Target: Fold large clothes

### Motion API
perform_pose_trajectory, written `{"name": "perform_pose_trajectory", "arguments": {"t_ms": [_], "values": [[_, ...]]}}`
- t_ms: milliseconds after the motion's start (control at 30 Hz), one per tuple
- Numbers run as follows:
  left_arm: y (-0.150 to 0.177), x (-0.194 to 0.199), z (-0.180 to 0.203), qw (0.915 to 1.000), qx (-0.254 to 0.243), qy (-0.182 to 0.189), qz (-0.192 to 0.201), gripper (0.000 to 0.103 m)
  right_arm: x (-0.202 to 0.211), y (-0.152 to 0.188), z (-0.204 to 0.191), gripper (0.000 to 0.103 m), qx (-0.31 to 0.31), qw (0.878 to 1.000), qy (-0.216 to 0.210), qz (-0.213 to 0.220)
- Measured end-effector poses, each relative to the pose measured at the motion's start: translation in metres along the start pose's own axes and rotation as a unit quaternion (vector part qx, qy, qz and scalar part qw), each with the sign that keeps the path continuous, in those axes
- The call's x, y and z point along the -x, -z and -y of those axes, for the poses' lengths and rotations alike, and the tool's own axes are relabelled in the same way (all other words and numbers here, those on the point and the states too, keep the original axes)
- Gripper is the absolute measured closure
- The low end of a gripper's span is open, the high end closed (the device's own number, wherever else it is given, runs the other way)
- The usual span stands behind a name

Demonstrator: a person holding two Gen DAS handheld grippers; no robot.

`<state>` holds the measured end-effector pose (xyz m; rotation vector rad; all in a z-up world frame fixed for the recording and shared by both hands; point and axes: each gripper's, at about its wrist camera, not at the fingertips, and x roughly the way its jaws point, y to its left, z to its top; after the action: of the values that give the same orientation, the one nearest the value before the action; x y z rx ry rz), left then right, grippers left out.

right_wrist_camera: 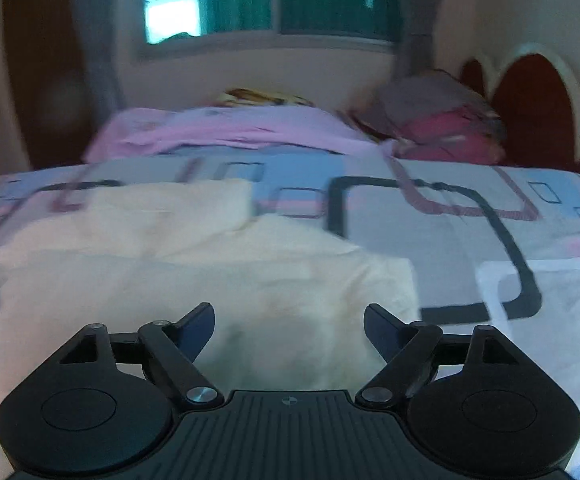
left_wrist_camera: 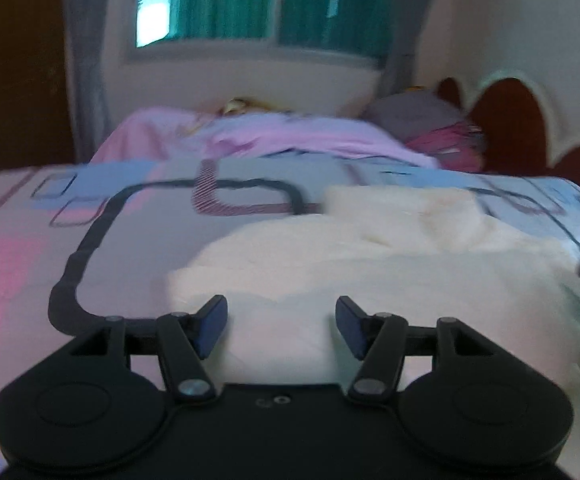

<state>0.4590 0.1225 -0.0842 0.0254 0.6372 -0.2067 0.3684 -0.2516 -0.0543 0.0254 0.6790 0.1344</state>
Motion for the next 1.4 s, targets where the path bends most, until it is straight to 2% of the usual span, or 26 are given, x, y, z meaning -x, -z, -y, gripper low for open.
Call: {"name": "perform_pose_trajectory", "arguments": {"t_ms": [67, 133, 233, 333, 433, 600, 667, 700, 733, 767, 800, 833, 967, 1067, 1267, 1400], "values": [[0.01, 0.008, 0.019, 0.9998, -0.007, 0.016, -0.004, 0.044, 0.005, 0.01, -0.018, 0.041, 0.017, 0.999, -0.029, -0.013], [0.021, 0.01, 0.038, 0.9996, -0.022, 0.019, -0.007, 0.044, 0.002, 0.02, -0.036, 0.042, 0.039, 0.998, -0.045, -0.022], [0.033, 0.003, 0.049, 0.9993, -0.029, 0.01, -0.022, 0.043, -0.009, 0.033, -0.054, 0.042, 0.083, 0.995, -0.037, -0.034], [0.041, 0.001, 0.037, 0.9987, -0.028, -0.021, -0.037, 0.042, -0.02, 0.041, -0.037, 0.042, 0.064, 0.997, 0.01, -0.051], [0.045, 0.001, 0.012, 0.9981, -0.014, -0.035, -0.049, 0.041, -0.02, 0.044, -0.011, 0.042, 0.03, 0.996, 0.065, -0.054], [0.04, 0.006, 0.001, 0.9975, -0.009, -0.038, -0.059, 0.04, -0.018, 0.041, 0.009, 0.042, -0.009, 0.996, 0.046, -0.069], [0.04, 0.022, -0.001, 0.9979, -0.002, -0.045, -0.047, 0.022, -0.004, 0.036, 0.014, 0.042, -0.031, 0.997, 0.04, -0.059], [0.043, 0.031, -0.003, 0.9983, 0.004, -0.045, -0.038, 0.006, 0.004, 0.035, 0.016, 0.041, -0.04, 0.997, 0.037, -0.052], [0.047, 0.04, -0.005, 0.9984, 0.007, -0.046, -0.034, 0.004, 0.01, 0.036, 0.019, 0.041, -0.049, 0.997, 0.034, -0.049], [0.051, 0.047, -0.007, 0.9983, 0.007, -0.047, -0.034, 0.004, 0.014, 0.037, 0.023, 0.037, -0.058, 0.997, 0.026, -0.053], [0.059, 0.057, -0.01, 0.9981, 0.005, -0.048, -0.039, 0.003, 0.022, 0.039, 0.028, 0.02, -0.068, 0.996, 0.014, -0.061], [0.064, 0.064, -0.011, 0.9977, 0.002, -0.051, -0.045, 0.003, 0.03, 0.044, 0.034, 0.015, -0.076, 0.995, 0.008, -0.059], [0.094, 0.103, -0.017, 0.9962, -0.001, -0.06, -0.063, 0.003, 0.063, 0.07, 0.056, 0.015, -0.09, 0.994, 0.003, -0.066], [0.118, 0.132, -0.02, 0.9944, 0.021, -0.066, -0.08, 0.006, 0.093, 0.096, 0.083, 0.015, -0.126, 0.989, 0.001, -0.071], [0.156, 0.176, -0.018, 0.9899, 0.09, -0.039, -0.102, 0.022, 0.154, 0.156, 0.117, 0.015, -0.169, 0.981, -0.014, -0.091], [0.177, 0.198, -0.016, 0.9855, 0.125, -0.041, -0.107, 0.022, 0.18, 0.195, 0.131, 0.019, -0.213, 0.969, -0.059, -0.113]]}}
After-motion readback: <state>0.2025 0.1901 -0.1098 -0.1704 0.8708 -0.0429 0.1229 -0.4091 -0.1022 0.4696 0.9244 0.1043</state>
